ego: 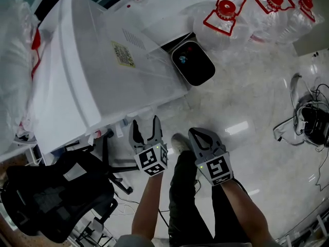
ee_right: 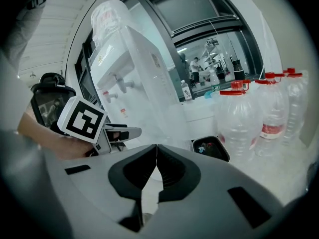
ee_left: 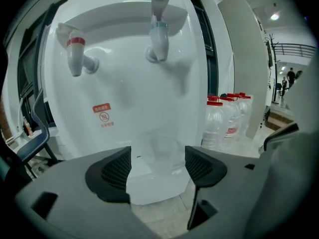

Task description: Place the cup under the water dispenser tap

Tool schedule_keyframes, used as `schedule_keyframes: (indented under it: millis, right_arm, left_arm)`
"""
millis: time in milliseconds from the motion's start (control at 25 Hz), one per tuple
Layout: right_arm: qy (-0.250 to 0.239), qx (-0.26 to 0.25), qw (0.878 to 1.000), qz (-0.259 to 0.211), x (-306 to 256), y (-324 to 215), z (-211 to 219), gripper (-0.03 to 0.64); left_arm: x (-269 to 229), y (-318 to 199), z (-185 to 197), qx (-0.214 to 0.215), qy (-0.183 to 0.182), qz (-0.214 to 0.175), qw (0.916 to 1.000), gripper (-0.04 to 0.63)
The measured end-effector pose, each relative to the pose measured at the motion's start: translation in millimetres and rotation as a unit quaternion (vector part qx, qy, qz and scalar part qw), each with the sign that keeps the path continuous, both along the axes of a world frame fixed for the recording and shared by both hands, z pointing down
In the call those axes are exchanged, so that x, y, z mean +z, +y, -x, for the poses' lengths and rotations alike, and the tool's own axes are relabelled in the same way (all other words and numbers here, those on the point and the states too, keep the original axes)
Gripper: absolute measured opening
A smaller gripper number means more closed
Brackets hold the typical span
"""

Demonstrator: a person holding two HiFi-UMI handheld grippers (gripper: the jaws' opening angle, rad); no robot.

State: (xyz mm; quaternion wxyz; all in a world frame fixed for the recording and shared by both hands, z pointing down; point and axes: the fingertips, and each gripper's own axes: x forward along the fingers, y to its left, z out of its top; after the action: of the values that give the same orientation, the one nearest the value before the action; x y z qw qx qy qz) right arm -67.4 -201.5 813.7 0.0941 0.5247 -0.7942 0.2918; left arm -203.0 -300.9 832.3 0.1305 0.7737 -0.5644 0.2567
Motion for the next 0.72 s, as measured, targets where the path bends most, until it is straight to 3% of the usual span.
schedule_keyframes:
  millis: [280,480,720]
  right_arm:
    - [-0.014,0.000,1.000,0.001,-39,-1,2,0.011]
    - [-0.045,0.028,0.999,0.012,-75,1,-4,0.011]
    - [-0.080,0.042,0.996,0.015,-134,-3,-17,0.011]
  left_arm:
    - [-45,22,-3,-0.009,0.017,0.013,0.9997,0.324]
    - [-87,47,-13,-0.008,0.045,0.042,0.9980,0.298]
    - [-161,65,-43,0.011,0.087,0.054,0.9946,0.181]
